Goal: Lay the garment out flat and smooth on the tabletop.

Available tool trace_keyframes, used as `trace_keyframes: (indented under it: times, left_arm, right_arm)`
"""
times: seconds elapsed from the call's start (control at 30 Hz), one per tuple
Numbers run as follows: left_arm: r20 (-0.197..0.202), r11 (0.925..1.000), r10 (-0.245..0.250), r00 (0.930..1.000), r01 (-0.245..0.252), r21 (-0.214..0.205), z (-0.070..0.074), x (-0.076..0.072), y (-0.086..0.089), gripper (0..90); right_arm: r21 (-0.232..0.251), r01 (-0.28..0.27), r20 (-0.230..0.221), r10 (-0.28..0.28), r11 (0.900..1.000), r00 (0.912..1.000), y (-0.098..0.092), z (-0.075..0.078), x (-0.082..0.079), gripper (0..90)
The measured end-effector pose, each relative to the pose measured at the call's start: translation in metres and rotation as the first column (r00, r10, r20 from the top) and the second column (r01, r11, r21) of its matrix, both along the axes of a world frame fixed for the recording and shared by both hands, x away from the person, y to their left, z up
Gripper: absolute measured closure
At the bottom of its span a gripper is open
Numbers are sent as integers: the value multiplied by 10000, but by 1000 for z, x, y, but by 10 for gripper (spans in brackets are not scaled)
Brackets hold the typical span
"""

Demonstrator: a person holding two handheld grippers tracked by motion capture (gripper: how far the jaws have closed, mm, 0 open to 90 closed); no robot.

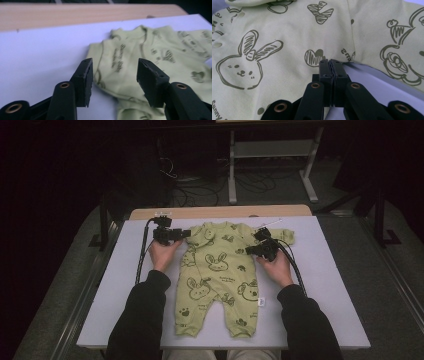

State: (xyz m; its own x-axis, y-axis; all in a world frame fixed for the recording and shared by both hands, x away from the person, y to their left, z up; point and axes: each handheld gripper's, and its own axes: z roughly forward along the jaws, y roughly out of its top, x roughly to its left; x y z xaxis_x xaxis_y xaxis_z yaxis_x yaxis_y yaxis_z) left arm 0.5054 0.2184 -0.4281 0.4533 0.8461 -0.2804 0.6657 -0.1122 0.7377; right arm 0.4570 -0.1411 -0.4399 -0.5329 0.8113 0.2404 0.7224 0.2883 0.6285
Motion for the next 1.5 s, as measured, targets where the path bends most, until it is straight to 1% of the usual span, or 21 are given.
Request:
trace_keyframes:
  times: [0.07,0.13,0.2,0.23,0.27,0.33,0.37,0.43,0.5,0.57,0.63,0.73,0.87,0.93,1.07,1.17,1.2,1.33,1.4,1.47,1.5]
  left_arm:
    - [-111,9999,136,9998,-135,76,-6,3,-3,441]
    - [-254,9987,507,9984,-507,5,-14,7,-6,442]
    - [-281,9969,766,9967,-761,198,-20,10,-8,458]
    - [-191,9953,905,9957,-897,366,-21,11,-10,477]
    - [-37,9940,955,9954,-952,547,-22,11,-12,507]
    - [297,9929,960,9949,-978,683,-22,11,-15,592]
    - [366,9935,879,9955,-903,698,-21,11,-16,670]
    - [343,9955,670,9972,-691,651,-22,11,-16,768]
    - [164,9979,556,9983,-561,327,-21,11,-13,811]
    - [55,9981,591,9982,-592,158,-19,11,-9,826]
    - [139,9982,573,9983,-575,172,-15,10,-6,832]
    - [543,9972,552,9970,-578,472,-4,6,-1,834]
    - [1141,9924,810,9902,-907,826,13,1,12,834]
    - [1382,9885,1034,9850,-1173,960,20,-1,22,834]
    - [1685,9799,1544,9735,-1727,995,31,-6,42,834]
    - [1964,9656,1871,9625,-2169,1434,32,-11,55,833]
    - [1990,9634,1944,9605,-2252,1457,32,-12,59,833]
    - [1931,9439,2609,9459,-2918,1543,20,-17,76,831]
    - [1822,9299,2991,9366,-3290,1645,11,-19,81,827]
    - [1533,9224,3200,9349,-3444,1748,1,-20,84,827]
    - [1487,9176,3303,9321,-3540,1810,-4,-21,84,827]
  right_arm:
    - [45,6,-5,-6,10000,10000,0,0,0,876]
    - [63,1,52,-1,10000,10000,-1,2,0,876]
    - [69,-20,102,19,10000,9999,-1,3,0,876]
    - [94,-26,102,26,10000,9999,-1,3,0,876]
    - [112,-34,121,33,9999,9999,-1,3,0,876]
    - [144,-51,136,49,9999,9999,-2,4,-1,876]
    - [151,-72,158,70,9999,9999,-3,4,-1,876]
    - [170,-88,157,85,9998,9998,-3,4,-1,876]
    - [178,-79,158,76,9998,9998,-3,4,0,876]
    - [173,-82,167,79,9998,9998,-3,4,0,876]
    - [154,-82,169,80,9998,9998,-3,4,-1,876]
    - [141,-84,186,82,9999,9998,-3,4,0,876]
    - [122,-75,203,73,9999,9998,-3,4,0,876]
    - [120,-59,195,57,9999,9998,-3,4,0,876]
    - [96,-29,175,27,9999,9998,-2,3,0,876]
    - [71,-16,177,15,10000,9998,-2,3,0,876]
    - [54,-25,183,24,10000,9998,-2,3,0,876]
    - [-22,-8,187,8,10000,9998,-2,4,-1,876]
    - [-48,-6,194,7,10000,9998,-2,4,-1,876]
    - [-54,-3,202,4,10000,9998,-2,4,-1,876]
    - [-71,-5,204,7,10000,9998,-2,3,0,876]
